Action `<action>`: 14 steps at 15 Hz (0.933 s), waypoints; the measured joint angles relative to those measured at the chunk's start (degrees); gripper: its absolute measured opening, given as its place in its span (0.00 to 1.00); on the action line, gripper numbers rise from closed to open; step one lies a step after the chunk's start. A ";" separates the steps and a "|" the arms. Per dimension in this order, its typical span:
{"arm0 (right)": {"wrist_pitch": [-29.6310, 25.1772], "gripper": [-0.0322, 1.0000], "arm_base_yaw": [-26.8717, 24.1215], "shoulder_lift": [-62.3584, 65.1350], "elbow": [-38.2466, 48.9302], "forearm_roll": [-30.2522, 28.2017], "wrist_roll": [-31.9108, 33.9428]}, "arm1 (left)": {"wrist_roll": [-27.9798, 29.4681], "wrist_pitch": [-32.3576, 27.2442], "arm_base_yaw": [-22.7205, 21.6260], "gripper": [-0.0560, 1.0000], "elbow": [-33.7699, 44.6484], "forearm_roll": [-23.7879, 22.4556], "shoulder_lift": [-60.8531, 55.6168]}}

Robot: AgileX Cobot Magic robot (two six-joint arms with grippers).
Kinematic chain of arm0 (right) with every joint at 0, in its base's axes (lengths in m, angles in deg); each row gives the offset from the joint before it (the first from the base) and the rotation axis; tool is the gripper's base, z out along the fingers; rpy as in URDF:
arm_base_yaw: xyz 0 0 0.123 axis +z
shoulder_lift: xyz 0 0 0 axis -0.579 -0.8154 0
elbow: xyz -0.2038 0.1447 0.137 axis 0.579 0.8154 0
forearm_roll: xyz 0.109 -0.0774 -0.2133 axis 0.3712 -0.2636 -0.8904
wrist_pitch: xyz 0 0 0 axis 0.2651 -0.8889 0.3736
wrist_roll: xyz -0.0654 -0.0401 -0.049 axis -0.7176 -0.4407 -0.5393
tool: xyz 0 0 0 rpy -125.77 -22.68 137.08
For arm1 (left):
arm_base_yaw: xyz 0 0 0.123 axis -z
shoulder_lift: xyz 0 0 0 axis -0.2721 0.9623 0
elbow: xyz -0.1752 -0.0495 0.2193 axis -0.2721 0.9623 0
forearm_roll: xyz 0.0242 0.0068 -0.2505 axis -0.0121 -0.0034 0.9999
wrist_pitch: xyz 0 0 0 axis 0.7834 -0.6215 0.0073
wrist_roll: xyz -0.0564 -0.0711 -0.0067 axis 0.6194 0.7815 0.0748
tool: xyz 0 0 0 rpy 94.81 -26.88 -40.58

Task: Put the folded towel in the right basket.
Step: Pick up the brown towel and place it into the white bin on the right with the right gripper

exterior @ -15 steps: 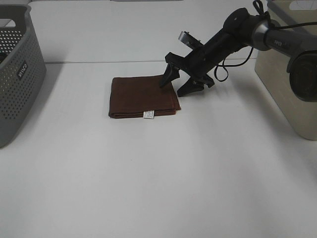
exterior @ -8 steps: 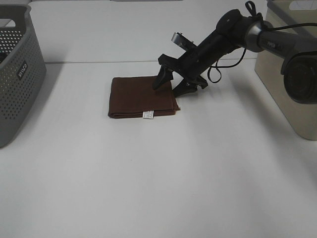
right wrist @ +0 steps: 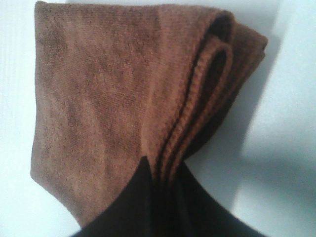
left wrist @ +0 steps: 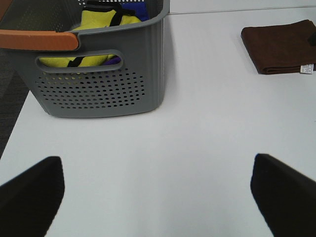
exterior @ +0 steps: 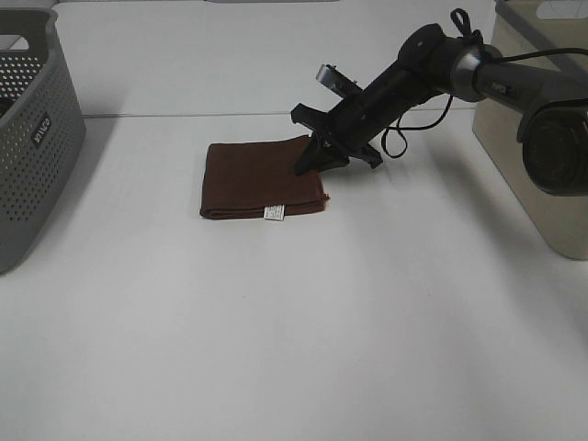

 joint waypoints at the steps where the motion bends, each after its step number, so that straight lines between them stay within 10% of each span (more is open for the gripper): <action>1: -0.17 0.07 0.00 0.00 -0.74 0.74 -0.40 | 0.00 0.00 0.00 0.98 0.00 0.00 0.00; 8: -7.39 0.07 0.17 0.86 -25.38 2.12 1.20 | 0.00 0.00 0.00 0.98 0.00 0.00 0.00; 14: -7.85 0.07 -1.32 13.69 -28.30 -10.71 5.10 | 0.00 0.00 0.00 0.98 0.00 0.00 0.00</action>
